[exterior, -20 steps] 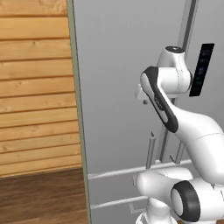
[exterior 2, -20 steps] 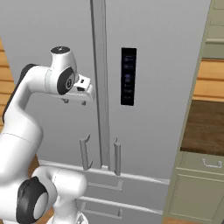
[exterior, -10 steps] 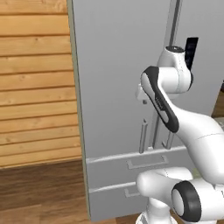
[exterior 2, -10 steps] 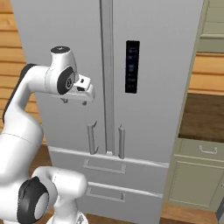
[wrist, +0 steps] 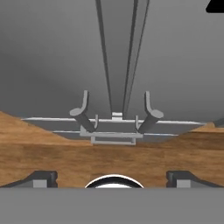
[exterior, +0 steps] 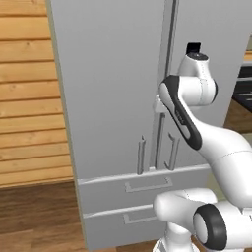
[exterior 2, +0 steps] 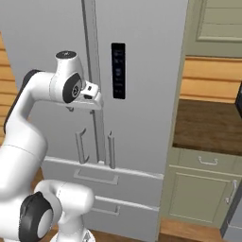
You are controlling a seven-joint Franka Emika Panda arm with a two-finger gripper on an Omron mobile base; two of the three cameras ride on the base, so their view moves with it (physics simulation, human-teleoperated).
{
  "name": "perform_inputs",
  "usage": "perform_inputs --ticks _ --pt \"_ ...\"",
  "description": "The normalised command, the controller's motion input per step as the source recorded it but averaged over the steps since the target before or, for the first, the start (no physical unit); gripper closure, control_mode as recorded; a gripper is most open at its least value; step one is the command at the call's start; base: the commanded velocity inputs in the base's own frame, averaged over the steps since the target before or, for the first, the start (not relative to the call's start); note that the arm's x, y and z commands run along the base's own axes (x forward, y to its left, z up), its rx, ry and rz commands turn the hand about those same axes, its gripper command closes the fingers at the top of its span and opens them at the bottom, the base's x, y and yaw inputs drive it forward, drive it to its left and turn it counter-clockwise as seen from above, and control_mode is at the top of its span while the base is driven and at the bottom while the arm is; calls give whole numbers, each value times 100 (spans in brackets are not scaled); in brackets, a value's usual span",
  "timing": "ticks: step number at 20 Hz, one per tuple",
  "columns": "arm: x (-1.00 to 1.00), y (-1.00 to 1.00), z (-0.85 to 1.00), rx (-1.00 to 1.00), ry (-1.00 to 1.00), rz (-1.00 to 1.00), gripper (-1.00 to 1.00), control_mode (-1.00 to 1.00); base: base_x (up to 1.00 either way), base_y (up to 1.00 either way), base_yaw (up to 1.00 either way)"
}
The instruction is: Take the strawberry from the fridge and place it on top of the pancake, located on the dining counter.
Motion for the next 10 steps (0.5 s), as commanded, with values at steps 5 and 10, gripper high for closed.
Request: perform_inputs --ticks 5,10 --pt "0 0 0 0 0 0 -100 100 -24 0 -6" --pt "0 0 0 0 0 0 -100 100 -63 0 -8"
